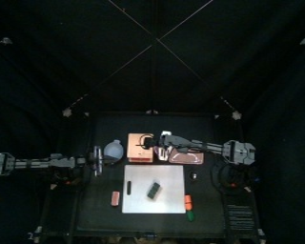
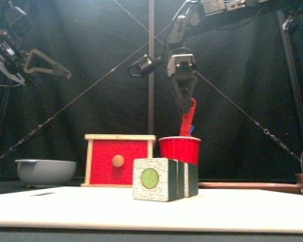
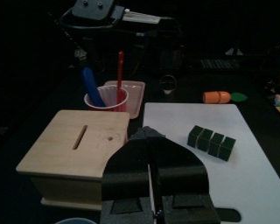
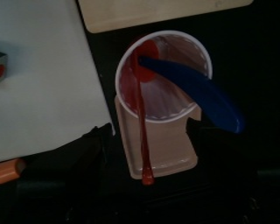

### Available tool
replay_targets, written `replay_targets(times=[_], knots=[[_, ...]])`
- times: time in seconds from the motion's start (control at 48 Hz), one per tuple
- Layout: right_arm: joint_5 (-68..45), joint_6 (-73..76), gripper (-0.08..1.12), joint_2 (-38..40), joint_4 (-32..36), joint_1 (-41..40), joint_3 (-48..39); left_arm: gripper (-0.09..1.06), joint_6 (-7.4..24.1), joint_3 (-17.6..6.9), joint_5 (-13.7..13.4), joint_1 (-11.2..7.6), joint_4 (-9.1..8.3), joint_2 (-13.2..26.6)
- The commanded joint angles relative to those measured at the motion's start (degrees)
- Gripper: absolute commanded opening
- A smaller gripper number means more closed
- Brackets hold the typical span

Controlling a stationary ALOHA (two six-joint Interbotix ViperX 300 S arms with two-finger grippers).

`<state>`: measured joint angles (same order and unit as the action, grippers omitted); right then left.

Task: Place sushi on board then cut the sushi with the knife then place the pieces on the plate
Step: Pick knife at handle with right hand

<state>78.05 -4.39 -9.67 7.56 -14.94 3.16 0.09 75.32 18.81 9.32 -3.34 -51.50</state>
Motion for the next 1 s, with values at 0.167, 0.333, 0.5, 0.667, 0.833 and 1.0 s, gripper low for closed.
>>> replay_targets(times=[0.167, 0.333, 0.5, 0.667, 0.833, 1.0], knots=[[0.4, -0.3, 0.92, 0.1, -0.1, -0.5, 0.4, -0.02, 0.1, -0.7, 0.2, 0.18, 0.09, 0.2], [0.4, -0.3, 0.87, -0.1, -0.8, -0.6, 0.5, -0.02, 0.1, -0.7, 0.2, 0.18, 0.00, 0.2], [0.8, -0.3, 0.84, -0.9, -1.0, -0.6, 0.6, -0.02, 0.1, -0.7, 0.2, 0.26, 0.09, 0.2], [1.5, -0.4, 0.80, -1.1, -0.8, -0.9, 0.6, -0.02, 0.1, -0.7, -0.4, 0.35, 0.09, 0.3], [2.3, -0.3, 0.73, -1.1, -1.1, -1.1, 1.0, -0.02, 0.2, -0.7, -0.9, 0.53, 0.09, 0.2], [2.3, -0.3, 0.63, -1.5, -1.4, -1.1, 1.9, -0.02, 0.2, -0.7, -1.0, 0.70, 0.09, 0.3]])
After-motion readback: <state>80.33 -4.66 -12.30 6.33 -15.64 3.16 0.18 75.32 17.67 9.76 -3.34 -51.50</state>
